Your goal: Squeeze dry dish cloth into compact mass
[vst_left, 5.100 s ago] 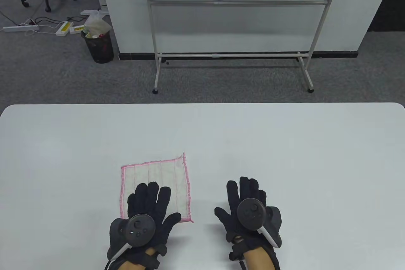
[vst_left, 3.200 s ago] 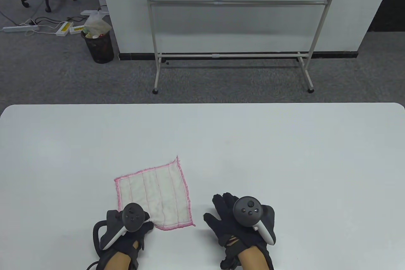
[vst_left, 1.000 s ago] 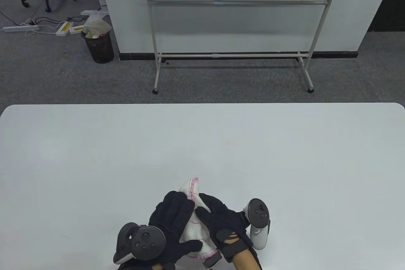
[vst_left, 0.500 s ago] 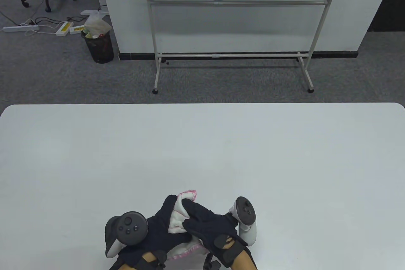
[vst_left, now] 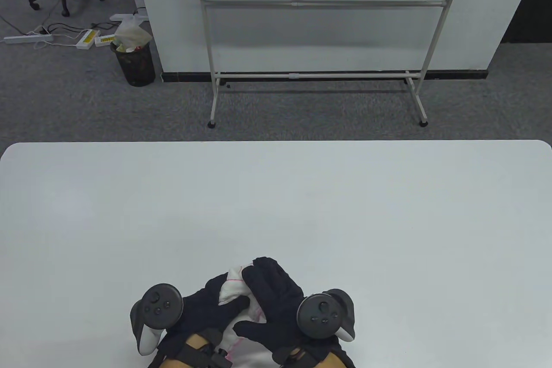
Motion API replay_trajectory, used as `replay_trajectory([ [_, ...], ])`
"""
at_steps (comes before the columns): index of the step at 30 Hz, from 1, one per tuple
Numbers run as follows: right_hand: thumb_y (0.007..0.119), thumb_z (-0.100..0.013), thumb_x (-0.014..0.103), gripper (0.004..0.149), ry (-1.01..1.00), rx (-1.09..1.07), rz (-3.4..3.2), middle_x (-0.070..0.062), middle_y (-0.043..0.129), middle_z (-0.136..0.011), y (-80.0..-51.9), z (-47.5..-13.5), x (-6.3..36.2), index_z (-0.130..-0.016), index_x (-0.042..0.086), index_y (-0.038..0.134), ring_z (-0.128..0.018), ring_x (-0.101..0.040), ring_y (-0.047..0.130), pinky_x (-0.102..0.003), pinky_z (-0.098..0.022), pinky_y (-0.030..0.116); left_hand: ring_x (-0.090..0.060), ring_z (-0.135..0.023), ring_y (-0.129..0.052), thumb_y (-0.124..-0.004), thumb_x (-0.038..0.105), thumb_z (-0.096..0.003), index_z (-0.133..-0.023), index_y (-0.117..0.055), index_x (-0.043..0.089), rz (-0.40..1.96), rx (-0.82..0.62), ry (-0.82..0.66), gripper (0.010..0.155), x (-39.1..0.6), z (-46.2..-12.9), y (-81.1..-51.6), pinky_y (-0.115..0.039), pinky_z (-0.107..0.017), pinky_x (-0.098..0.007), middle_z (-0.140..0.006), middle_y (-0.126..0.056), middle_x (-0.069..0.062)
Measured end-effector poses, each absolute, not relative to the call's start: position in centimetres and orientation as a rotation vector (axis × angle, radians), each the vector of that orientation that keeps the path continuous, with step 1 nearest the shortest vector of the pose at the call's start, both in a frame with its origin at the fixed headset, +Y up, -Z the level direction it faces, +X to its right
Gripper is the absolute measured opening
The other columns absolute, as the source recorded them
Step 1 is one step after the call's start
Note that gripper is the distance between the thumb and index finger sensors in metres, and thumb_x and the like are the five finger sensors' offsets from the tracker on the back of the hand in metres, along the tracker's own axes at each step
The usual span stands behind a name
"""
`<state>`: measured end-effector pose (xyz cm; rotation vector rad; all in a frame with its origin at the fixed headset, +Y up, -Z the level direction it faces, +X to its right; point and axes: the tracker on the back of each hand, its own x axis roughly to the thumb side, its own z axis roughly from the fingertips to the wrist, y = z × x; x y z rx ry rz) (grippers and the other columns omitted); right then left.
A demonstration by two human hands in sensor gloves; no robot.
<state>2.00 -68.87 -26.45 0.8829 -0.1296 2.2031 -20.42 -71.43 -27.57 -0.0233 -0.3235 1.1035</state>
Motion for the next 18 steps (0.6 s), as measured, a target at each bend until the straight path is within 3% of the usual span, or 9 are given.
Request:
replay_trajectory([
  [3, 0.098, -0.039, 0.055, 0.113, -0.081, 0.886, 2.229, -0.014, 0.011, -0.111, -69.3, -26.6, 1.5, -0.105, 0.03, 0.01, -0.107, -0.047, 0.019, -0.069, -0.072, 0.028, -0.022, -0.044, -0.108, -0.086, 0.05, -0.0485, -0.092, -0.067, 0.015, 1.289, -0.116, -0.389, 0.059, -20.2, -27.6, -72.1, -0.087, -0.043, -0.047, -0.07, -0.095, -0.01],
  [6, 0.099, -0.038, 0.053, 0.115, -0.063, 0.847, 2.146, -0.016, 0.022, -0.112, -69.6, -26.9, 1.8, -0.103, 0.03, 0.006, -0.105, -0.05, 0.041, -0.069, -0.07, 0.043, -0.027, -0.046, -0.106, -0.079, 0.054, -0.0524, -0.092, -0.066, 0.011, 1.546, -0.202, -0.405, 0.06, -20.0, -27.4, -72.8, -0.084, -0.045, -0.05, -0.071, -0.093, -0.014],
  [10, 0.1, -0.037, 0.052, 0.117, -0.077, 0.84, 2.144, -0.018, 0.037, -0.109, -69.5, -26.9, 1.9, -0.103, 0.023, 0.008, -0.095, -0.048, 0.066, -0.067, -0.064, 0.056, -0.028, -0.052, -0.105, -0.069, 0.059, -0.0563, -0.09, -0.07, 0.012, 1.644, -0.248, -0.417, 0.058, -20.2, -27.5, -73.4, -0.083, -0.049, -0.051, -0.071, -0.095, -0.01],
  [15, 0.1, -0.039, 0.039, 0.088, -0.235, 0.786, 2.19, -0.022, 0.075, -0.086, -69.2, -27.3, 2.5, -0.101, 0.007, 0.047, -0.06, -0.039, 0.096, -0.06, -0.05, 0.074, -0.038, -0.078, -0.085, -0.067, 0.061, -0.0575, -0.092, -0.07, 0.016, 1.595, -0.217, -0.34, 0.057, -20.0, -27.1, -73.5, -0.066, -0.061, -0.059, -0.083, -0.087, -0.01],
  [17, 0.099, -0.041, 0.035, 0.076, -0.243, 0.734, 2.162, -0.022, 0.082, -0.078, -69.6, -27.6, 3.2, -0.097, 0.005, 0.058, -0.05, -0.038, 0.098, -0.059, -0.046, 0.076, -0.047, -0.087, -0.067, -0.065, 0.062, -0.0568, -0.094, -0.066, 0.014, 1.494, -0.218, -0.295, 0.061, -19.7, -26.7, -73.3, -0.056, -0.064, -0.064, -0.099, -0.065, -0.02],
  [18, 0.099, -0.041, 0.034, 0.072, -0.253, 0.702, 2.14, -0.022, 0.083, -0.076, -69.8, -27.8, 3.7, -0.096, 0.004, 0.061, -0.048, -0.038, 0.098, -0.059, -0.045, 0.076, -0.05, -0.09, -0.061, -0.063, 0.064, -0.0567, -0.099, -0.057, 0.016, 1.427, -0.236, -0.305, 0.064, -19.4, -26.5, -73.2, -0.054, -0.064, -0.065, -0.105, -0.054, -0.02],
])
